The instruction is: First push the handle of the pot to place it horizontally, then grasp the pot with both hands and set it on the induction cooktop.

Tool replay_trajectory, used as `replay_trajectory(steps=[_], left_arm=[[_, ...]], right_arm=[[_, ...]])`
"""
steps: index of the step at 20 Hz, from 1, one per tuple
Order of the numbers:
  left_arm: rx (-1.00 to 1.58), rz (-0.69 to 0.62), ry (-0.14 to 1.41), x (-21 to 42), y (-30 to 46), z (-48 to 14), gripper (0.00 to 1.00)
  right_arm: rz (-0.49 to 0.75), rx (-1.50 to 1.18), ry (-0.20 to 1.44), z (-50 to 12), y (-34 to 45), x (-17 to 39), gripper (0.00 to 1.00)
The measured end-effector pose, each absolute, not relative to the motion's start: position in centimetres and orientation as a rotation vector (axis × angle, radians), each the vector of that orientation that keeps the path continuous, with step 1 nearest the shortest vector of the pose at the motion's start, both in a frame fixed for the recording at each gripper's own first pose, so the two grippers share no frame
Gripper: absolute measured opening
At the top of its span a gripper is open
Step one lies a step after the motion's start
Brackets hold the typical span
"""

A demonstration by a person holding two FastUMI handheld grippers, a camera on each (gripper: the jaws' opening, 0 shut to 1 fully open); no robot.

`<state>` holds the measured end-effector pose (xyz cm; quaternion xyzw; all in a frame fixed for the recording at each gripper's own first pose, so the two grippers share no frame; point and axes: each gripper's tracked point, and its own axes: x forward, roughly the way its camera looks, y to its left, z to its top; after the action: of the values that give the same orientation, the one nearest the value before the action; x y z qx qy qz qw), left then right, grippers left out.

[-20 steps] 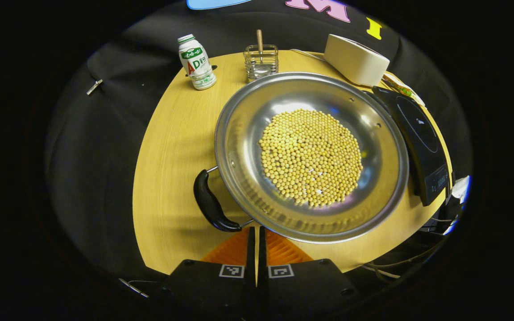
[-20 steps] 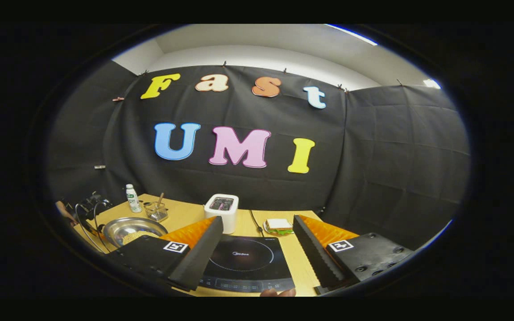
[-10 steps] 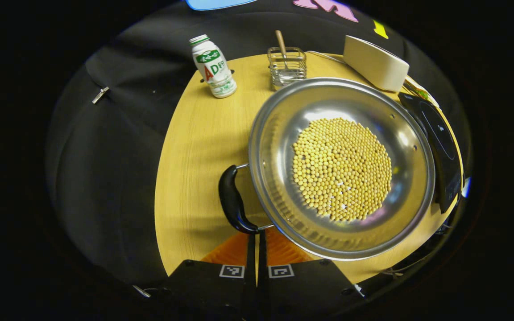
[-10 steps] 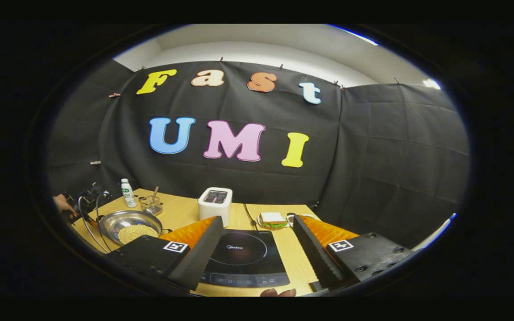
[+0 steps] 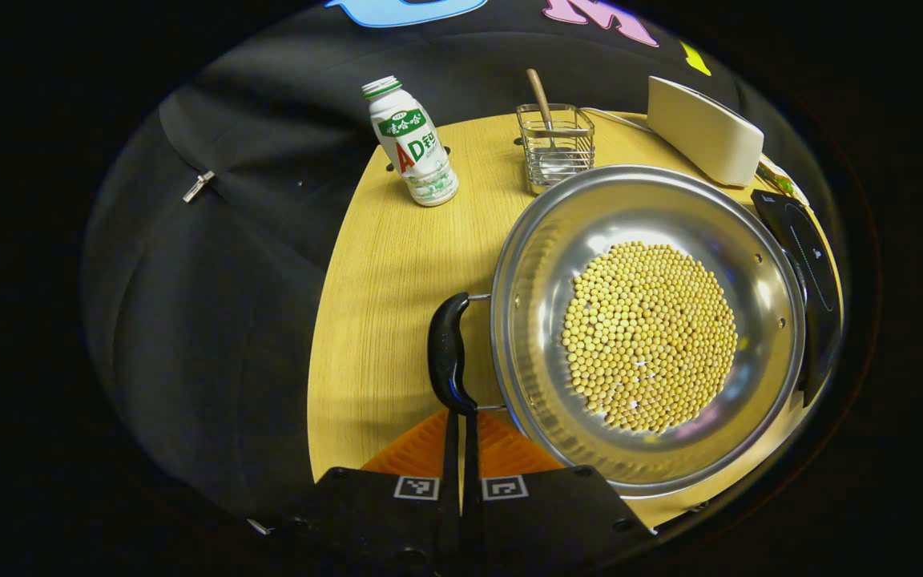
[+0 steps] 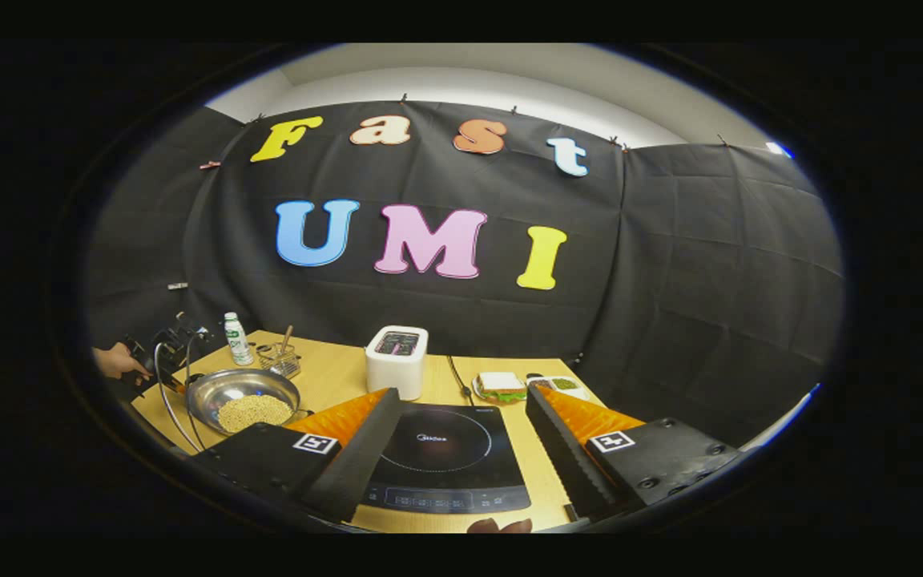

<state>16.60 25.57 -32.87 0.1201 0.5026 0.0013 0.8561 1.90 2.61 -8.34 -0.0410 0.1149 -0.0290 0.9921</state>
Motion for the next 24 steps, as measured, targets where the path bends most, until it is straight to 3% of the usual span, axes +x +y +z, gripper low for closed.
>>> replay_trajectory(steps=[5,7,9,10,14,24], left_arm=[[0.176,0.1,0.935,14.9,26.6,-31.3,0.05],[0.185,0.112,0.883,14.4,27.1,-30.4,0.13],[0.186,0.116,0.825,13.4,27.1,-29.5,0.29],[0.173,0.106,0.798,13.0,26.8,-28.9,0.53],[0.159,0.067,0.669,11.3,26.3,-25.6,0.96],[0.015,-0.145,0.551,14.6,23.7,-23.9,0.97]], right_arm=[[-0.036,-0.056,0.259,-9.7,4.6,3.0,0.98],[-0.022,-0.044,0.269,-10.2,5.6,3.5,0.98],[-0.008,-0.035,0.275,-10.6,6.5,4.1,0.98],[0.0,-0.03,0.281,-11.0,7.1,4.3,0.98],[0.04,-0.01,0.323,-12.5,9.4,5.3,0.98],[0.13,0.009,0.406,-16.2,14.9,7.9,0.98]])
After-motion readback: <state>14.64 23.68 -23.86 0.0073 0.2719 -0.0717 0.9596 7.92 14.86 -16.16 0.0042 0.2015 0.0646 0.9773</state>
